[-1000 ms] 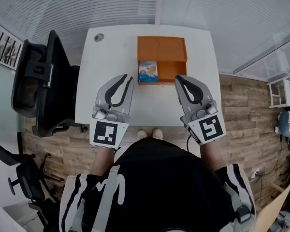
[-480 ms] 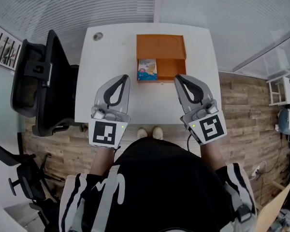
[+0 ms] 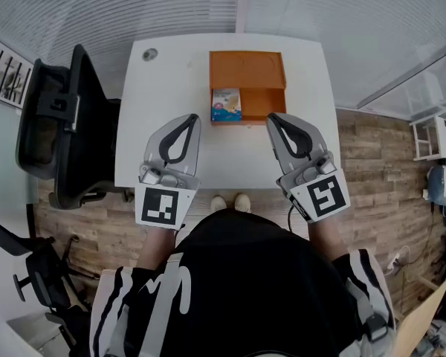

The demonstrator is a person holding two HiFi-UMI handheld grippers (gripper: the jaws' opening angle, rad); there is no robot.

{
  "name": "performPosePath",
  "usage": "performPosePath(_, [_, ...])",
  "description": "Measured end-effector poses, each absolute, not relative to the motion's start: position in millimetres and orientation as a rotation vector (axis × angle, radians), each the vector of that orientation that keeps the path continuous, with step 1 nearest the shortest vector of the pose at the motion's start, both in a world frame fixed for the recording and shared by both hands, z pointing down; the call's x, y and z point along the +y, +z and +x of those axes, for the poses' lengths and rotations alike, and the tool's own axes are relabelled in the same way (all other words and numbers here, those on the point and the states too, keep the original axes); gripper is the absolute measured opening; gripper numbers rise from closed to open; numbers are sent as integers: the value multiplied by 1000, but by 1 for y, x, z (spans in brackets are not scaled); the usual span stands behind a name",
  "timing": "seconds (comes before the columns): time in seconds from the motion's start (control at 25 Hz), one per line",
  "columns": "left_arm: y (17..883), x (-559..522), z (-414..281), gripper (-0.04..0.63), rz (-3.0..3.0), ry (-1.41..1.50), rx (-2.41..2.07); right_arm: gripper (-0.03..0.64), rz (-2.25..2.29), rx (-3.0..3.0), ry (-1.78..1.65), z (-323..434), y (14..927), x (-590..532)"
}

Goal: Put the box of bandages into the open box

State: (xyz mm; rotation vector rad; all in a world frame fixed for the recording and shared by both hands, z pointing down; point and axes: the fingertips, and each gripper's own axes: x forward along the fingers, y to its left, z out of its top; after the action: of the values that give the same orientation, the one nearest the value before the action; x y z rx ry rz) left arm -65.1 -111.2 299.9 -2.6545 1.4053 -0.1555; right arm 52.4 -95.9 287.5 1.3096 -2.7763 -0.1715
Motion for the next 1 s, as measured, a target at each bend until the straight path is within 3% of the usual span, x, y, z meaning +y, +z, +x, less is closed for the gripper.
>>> performPosePath(1.0, [285,-101,-62,2,-2702,-80,1354,-3,1340,-2759,-195,52,287,-88])
